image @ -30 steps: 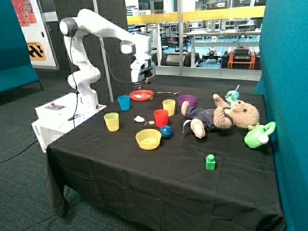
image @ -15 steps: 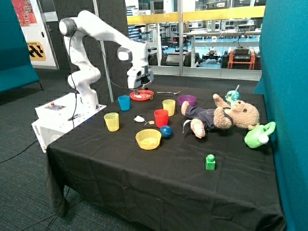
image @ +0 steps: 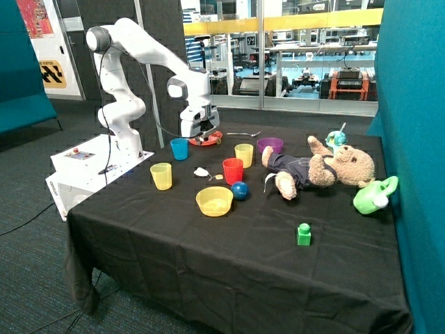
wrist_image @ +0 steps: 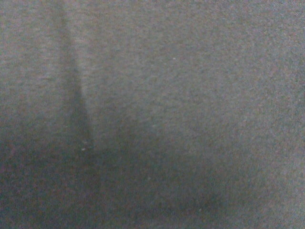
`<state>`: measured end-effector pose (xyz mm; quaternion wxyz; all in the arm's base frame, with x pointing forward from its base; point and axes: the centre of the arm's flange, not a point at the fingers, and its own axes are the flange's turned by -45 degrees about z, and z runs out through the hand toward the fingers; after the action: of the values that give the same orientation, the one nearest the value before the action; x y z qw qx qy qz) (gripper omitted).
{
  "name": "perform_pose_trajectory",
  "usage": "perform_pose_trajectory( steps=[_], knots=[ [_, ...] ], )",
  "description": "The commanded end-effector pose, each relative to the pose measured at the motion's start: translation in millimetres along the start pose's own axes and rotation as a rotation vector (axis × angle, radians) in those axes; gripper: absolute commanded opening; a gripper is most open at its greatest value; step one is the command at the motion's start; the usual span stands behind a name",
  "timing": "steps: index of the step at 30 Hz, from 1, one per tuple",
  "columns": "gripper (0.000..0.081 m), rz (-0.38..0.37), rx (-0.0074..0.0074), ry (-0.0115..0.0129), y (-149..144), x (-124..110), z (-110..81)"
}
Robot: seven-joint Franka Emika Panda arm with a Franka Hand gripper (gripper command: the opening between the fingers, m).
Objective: Prepare two cups of tea
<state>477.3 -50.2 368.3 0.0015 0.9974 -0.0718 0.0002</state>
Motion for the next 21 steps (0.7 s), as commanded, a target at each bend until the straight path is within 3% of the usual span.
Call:
perform_pose_trajectory(
  steps=[1, 10, 21],
  knots=[
    [0.0447, -0.018, 0.0029, -0.0006, 11.0, 5.7, 14.6],
    [0.0568, -0.045, 0.0029, -0.0006, 16.6, 14.0, 21.9],
    [0.0584, -0.027, 0.0029, -0.0006, 43.8, 15.7, 34.0]
  ],
)
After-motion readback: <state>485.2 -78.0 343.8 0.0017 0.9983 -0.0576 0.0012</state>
